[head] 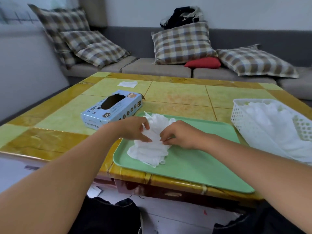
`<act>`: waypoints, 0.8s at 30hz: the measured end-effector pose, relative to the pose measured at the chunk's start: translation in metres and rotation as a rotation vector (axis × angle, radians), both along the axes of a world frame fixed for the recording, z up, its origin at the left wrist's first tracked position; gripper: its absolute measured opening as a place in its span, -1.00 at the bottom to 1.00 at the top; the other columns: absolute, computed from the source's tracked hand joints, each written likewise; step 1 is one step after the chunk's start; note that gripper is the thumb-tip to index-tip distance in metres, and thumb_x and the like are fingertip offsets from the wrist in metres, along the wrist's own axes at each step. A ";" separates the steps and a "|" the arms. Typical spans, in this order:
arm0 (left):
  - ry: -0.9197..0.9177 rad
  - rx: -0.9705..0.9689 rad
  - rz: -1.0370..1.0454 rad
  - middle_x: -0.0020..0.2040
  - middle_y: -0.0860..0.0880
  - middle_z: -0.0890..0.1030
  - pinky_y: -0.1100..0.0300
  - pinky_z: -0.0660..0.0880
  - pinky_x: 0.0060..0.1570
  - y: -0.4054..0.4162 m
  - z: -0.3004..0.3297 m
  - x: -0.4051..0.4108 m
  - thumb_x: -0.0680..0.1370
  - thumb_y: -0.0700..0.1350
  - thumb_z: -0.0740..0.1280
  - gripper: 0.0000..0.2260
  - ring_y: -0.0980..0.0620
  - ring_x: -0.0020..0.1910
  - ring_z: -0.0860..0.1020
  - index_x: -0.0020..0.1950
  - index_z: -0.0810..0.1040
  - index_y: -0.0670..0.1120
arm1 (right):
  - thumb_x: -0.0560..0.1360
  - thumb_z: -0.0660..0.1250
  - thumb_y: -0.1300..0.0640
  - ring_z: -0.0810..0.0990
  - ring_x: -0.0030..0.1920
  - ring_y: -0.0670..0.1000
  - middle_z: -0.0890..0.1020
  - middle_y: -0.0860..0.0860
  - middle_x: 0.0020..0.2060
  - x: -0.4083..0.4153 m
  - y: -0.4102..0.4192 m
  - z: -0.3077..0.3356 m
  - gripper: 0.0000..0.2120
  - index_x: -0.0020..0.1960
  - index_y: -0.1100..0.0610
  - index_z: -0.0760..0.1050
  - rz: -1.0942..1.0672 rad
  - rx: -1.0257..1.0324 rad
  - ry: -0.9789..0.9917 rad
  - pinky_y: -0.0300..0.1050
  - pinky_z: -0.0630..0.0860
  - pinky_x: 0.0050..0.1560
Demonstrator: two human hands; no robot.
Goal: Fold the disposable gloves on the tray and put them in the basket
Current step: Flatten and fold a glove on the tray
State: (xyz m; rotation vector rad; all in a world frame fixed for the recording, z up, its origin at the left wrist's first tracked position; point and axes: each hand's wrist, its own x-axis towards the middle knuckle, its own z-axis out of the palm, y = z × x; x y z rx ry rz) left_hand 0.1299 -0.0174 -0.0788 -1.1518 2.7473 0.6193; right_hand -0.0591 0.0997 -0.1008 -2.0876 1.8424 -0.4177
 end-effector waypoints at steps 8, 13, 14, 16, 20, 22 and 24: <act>0.135 0.151 0.071 0.34 0.09 0.43 0.22 0.46 0.10 -0.003 -0.001 0.006 0.52 0.15 0.45 -0.46 0.06 0.18 0.51 0.45 0.40 0.10 | 0.56 0.41 0.14 0.61 0.15 -0.14 0.68 -0.13 0.15 -0.008 0.004 0.009 -0.80 0.15 0.00 0.69 -0.137 -0.166 -0.180 -0.15 0.50 0.24; 0.183 0.380 0.117 0.40 0.02 0.37 0.06 0.52 0.24 -0.011 -0.005 0.018 0.49 -0.34 0.42 -0.36 -0.05 0.30 0.48 0.45 0.36 0.15 | 0.46 0.52 -0.11 0.58 0.15 -0.11 0.63 -0.13 0.19 0.026 0.010 0.007 -0.52 0.32 0.04 0.59 0.082 0.036 0.102 -0.15 0.51 0.17; 0.183 0.390 0.136 0.42 0.01 0.35 -0.01 0.49 0.30 -0.011 -0.007 0.019 0.46 -0.36 0.43 -0.31 -0.07 0.34 0.45 0.46 0.35 0.17 | 0.50 0.49 -0.06 0.60 0.15 -0.07 0.65 -0.10 0.18 0.026 0.008 0.004 -0.61 0.27 0.07 0.63 0.112 0.045 0.166 -0.11 0.52 0.18; 0.196 0.403 0.185 0.46 -0.01 0.30 -0.05 0.48 0.33 -0.011 -0.009 0.018 0.39 -0.32 0.54 -0.21 -0.11 0.38 0.41 0.48 0.31 0.17 | 0.55 0.43 0.08 0.64 0.01 -0.05 0.72 -0.04 0.02 0.018 0.004 0.007 -0.81 0.09 0.14 0.70 0.116 0.026 0.124 -0.05 0.54 0.07; 0.155 0.278 0.237 0.45 -0.06 0.25 0.09 0.50 0.14 -0.001 -0.005 0.013 0.22 -0.01 0.70 0.02 -0.07 0.24 0.46 0.54 0.18 0.09 | 0.61 0.37 0.15 0.45 -0.29 -0.07 0.53 0.01 -0.32 -0.014 0.004 0.022 -0.74 -0.14 0.33 0.56 -0.045 0.002 -0.280 -0.05 0.44 -0.18; 0.117 0.230 0.257 0.43 -0.09 0.31 0.12 0.54 0.04 0.006 -0.003 0.005 0.20 0.10 0.69 0.09 0.00 0.05 0.56 0.57 0.11 0.02 | 0.63 0.32 0.16 0.61 -0.14 0.04 0.67 0.07 -0.14 -0.033 0.010 0.029 -0.80 0.07 0.30 0.62 -0.255 0.029 -0.807 0.02 0.60 -0.06; 0.062 0.167 0.270 0.34 -0.10 0.44 0.19 0.56 -0.21 0.012 -0.003 -0.005 0.22 0.12 0.68 0.08 0.01 -0.11 0.63 0.55 0.12 -0.08 | 0.65 0.26 0.17 0.66 -0.02 0.09 0.71 0.09 0.02 -0.047 0.015 0.034 -0.76 0.24 0.22 0.59 -0.371 0.073 -1.202 -0.01 0.63 -0.05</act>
